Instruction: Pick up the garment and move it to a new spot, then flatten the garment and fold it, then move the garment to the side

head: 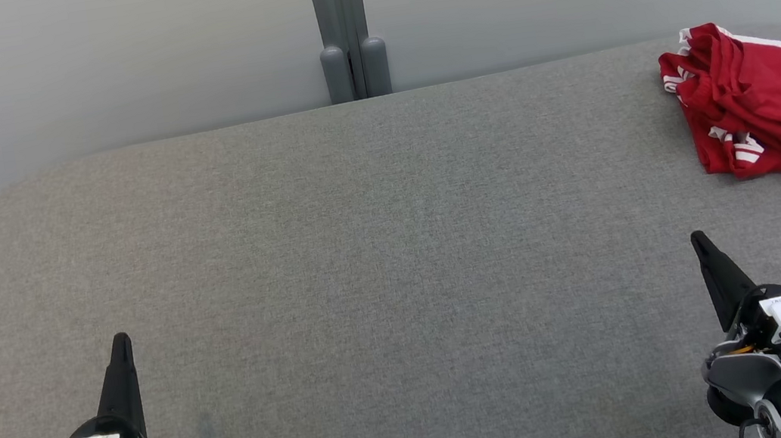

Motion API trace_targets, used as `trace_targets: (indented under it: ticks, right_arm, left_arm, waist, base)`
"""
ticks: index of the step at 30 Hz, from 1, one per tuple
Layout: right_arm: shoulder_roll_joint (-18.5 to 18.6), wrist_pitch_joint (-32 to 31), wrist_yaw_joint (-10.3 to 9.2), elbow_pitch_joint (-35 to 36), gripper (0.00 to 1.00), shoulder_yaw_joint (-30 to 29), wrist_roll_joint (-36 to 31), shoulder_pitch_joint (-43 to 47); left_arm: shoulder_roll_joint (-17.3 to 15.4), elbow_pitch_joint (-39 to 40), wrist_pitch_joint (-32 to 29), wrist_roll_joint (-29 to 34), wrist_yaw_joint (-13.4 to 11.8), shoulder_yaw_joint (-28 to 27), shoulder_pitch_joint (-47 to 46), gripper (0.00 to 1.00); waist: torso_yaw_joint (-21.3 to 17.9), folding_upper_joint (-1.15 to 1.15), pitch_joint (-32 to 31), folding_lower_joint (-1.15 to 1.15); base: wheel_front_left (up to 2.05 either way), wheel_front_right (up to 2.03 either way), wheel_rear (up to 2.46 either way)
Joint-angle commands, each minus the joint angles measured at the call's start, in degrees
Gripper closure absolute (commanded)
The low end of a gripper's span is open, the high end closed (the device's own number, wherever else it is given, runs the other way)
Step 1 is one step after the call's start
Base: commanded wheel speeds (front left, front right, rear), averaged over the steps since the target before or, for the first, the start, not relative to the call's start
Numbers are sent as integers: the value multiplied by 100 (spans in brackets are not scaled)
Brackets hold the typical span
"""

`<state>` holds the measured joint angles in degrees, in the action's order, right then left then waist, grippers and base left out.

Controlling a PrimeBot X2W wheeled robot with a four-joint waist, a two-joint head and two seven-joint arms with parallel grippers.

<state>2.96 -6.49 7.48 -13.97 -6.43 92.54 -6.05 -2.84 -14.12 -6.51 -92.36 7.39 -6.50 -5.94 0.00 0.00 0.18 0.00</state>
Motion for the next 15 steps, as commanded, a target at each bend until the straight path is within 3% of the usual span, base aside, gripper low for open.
trace_targets:
  ticks: [1,15]
  right_arm:
    - [-1,-17,2,-12,100,-14,-13,-35]
    - [-3,-19,2,-11,100,-18,-18,-35]
  left_arm:
    - [-6,15,-26,-11,22,-14,-62,100]
    - [-6,14,-26,-8,22,-13,-61,100]
  waist:
    - [0,0,0,0]
    - [0,0,0,0]
  base:
    - [0,0,0]
    - [0,0,0]
